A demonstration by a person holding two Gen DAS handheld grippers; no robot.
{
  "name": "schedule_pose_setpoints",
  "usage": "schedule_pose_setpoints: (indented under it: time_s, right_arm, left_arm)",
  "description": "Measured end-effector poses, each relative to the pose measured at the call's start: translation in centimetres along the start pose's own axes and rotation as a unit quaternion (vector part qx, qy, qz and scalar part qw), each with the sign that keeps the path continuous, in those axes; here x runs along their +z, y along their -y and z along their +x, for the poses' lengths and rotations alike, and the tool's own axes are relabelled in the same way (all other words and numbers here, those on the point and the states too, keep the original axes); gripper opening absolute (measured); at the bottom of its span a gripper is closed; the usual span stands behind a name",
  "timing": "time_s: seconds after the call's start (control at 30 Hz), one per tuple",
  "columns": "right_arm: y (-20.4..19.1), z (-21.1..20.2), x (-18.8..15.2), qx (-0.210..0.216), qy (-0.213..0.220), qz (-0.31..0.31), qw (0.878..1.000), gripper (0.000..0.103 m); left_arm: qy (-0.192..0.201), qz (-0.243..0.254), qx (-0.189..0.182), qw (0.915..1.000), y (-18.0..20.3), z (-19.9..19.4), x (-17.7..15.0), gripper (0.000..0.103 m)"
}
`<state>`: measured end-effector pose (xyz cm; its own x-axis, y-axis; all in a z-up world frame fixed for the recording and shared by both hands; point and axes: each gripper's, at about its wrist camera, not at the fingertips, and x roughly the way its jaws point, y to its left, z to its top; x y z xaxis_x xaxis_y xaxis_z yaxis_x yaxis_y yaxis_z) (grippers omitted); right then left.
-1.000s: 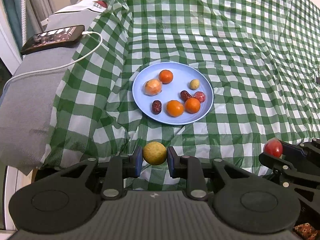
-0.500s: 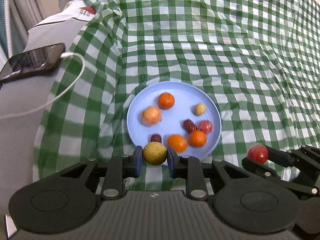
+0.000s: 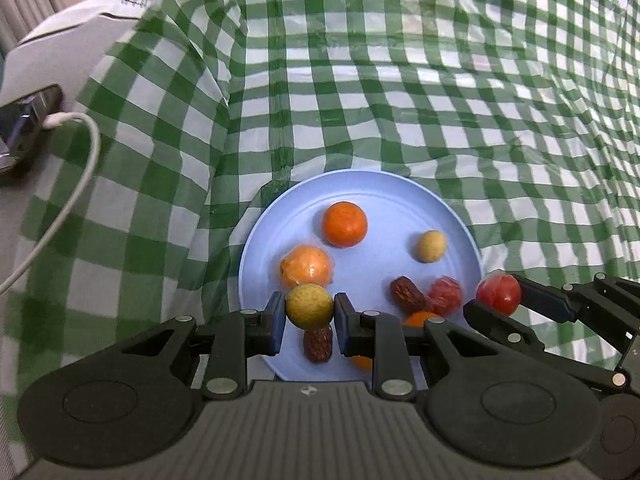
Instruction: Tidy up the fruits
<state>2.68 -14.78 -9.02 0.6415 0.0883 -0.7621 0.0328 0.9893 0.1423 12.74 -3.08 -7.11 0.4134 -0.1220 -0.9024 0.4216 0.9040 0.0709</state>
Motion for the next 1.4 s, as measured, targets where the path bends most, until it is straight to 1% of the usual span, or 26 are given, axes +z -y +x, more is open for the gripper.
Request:
schedule_pose_setpoints:
  time_s: [0.13, 0.2, 0.23, 0.27, 0.3, 0.33, 0.37, 0.4, 0.5, 0.6, 0.7, 0.8, 1.0, 1.23, 1.4]
  right_arm:
    - [0.2, 2.0, 0.2, 0.002, -0.012, -0.005, 1.0, 0.034]
    - [0.1, 2.9, 0.5, 0.005, -0.019, -0.01, 1.0, 0.035]
    - [0.1, 3.3, 0.7, 0.006, -0.021, -0.013, 1.0, 0.037]
    - [0.1, 3.6, 0.8, 0.007, -0.023, -0.019, 1.0, 0.049]
    - [0.0, 3.7, 1.0, 0.005, -0.022, -0.025, 0.999, 0.066]
    - [-0.1, 3.7, 1.1, 0.002, -0.018, -0.029, 0.999, 0.074]
    - [-0.1, 3.4, 1.1, -0.002, -0.011, -0.034, 0.999, 0.082]
    - [-0.1, 3.0, 1.1, -0.007, -0.006, -0.037, 0.999, 0.085]
    - [-0.1, 1.3, 0.4, -0.014, -0.009, -0.034, 0.999, 0.092]
    - [-0.1, -1.0, -0.5, -0.01, -0.015, -0.02, 1.0, 0.095]
    - [-0.7, -4.1, -1.8, -0.008, -0.002, -0.011, 1.0, 0.099]
    - [-1.5, -6.7, -2.9, -0.014, 0.016, -0.003, 1.0, 0.101]
    - [-2.9, -10.1, -4.7, -0.025, 0.042, -0.004, 0.999, 0.102]
    - [-3.7, -12.1, -6.0, -0.038, 0.058, -0.009, 0.998, 0.102]
    - [-4.2, -12.9, -6.2, -0.045, 0.067, -0.012, 0.997, 0.102]
  left_arm:
    - [-0.009, 0.004, 0.003, 0.9999, 0.0, 2.1, 0.5, 0.028]
    - [-0.009, 0.01, 0.0, 0.9999, 0.0, 2.7, 0.7, 0.03]
    - [-0.006, 0.013, -0.004, 0.9999, 0.0, 2.9, 0.8, 0.049]
    - [-0.004, 0.015, -0.004, 0.9999, 0.0, 3.0, 0.9, 0.083]
    - [0.006, 0.014, 0.003, 0.9999, 0.0, 2.8, 0.9, 0.096]
    - [0.021, 0.011, 0.01, 0.9997, 0.0, 2.4, 0.9, 0.103]
    - [0.038, 0.01, 0.015, 0.9991, 0.0, 1.8, 0.7, 0.103]
    - [0.042, 0.015, 0.013, 0.9989, 0.0, 1.3, 0.6, 0.103]
    - [0.03, 0.024, 0.008, 0.9992, 0.2, 0.1, 0.0, 0.103]
    - [0.042, 0.027, 0.018, 0.9986, 0.4, -2.2, -1.3, 0.103]
    - [0.047, 0.018, 0.026, 0.9984, 0.6, -4.9, -3.0, 0.103]
    - [0.054, 0.002, 0.026, 0.9982, 0.4, -7.2, -4.8, 0.103]
    - [0.069, -0.021, 0.034, 0.9968, 0.2, -10.6, -7.9, 0.103]
    - [0.076, -0.028, 0.041, 0.9959, 0.2, -12.1, -10.1, 0.103]
    - [0.092, -0.019, 0.046, 0.9945, 0.5, -13.1, -10.7, 0.103]
